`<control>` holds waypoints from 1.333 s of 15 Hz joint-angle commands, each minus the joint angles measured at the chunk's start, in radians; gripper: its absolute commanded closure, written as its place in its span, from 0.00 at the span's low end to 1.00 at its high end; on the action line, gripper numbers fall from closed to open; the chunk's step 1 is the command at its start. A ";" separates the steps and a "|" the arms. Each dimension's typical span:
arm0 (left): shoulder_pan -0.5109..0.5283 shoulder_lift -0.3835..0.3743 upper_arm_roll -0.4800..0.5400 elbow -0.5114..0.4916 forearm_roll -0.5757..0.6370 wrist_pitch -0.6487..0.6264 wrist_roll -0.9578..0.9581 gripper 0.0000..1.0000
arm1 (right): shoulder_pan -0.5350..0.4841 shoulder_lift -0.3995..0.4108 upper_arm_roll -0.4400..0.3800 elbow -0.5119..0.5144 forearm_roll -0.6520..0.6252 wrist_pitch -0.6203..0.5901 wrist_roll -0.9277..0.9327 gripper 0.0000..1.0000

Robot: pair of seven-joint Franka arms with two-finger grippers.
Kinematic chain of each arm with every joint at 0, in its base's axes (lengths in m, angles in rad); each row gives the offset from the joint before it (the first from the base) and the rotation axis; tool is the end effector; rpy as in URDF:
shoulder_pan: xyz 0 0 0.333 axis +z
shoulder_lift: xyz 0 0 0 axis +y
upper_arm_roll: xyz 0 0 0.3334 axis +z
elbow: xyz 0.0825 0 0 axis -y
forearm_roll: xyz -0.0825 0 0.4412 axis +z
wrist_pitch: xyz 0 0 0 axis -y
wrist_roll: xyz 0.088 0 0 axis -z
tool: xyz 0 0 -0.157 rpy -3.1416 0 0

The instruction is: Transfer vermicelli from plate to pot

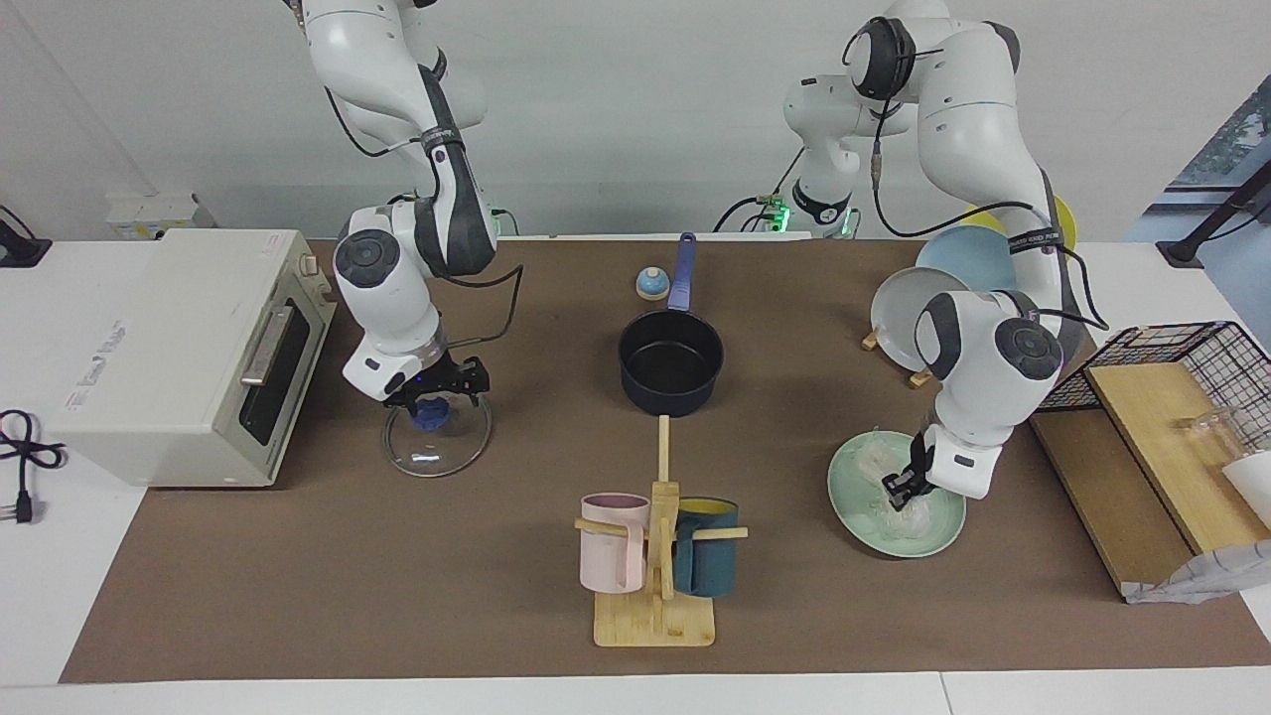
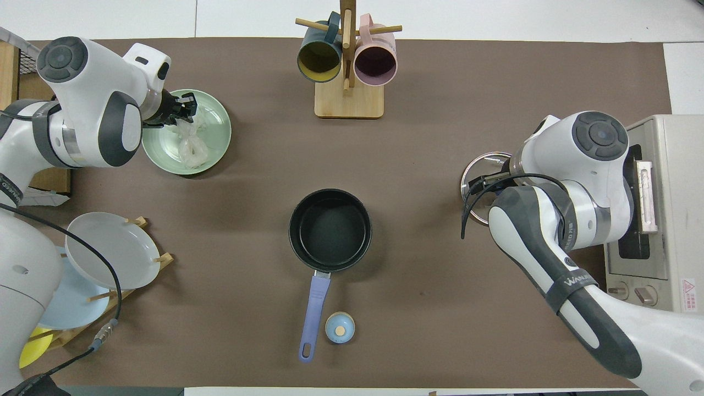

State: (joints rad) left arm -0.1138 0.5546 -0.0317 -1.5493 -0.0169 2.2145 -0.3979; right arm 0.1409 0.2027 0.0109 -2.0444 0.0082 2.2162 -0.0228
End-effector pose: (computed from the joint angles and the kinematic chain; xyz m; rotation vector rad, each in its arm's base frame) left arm 0.7645 -0.1106 0.2737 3.0513 0.4105 0.1519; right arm 0.6195 0.0954 0.2715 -3.1233 -0.2651 0.0492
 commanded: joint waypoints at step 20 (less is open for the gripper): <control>-0.481 -0.484 -0.034 -0.379 -0.210 -0.207 -0.553 1.00 | -0.052 0.001 0.006 -0.057 -0.005 0.071 -0.186 0.12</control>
State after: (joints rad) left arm -0.5849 0.1156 -0.0843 -1.8321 -0.1897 1.9385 -0.9488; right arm 0.1045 0.2062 0.0099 -2.0900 0.0070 2.2654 -0.1837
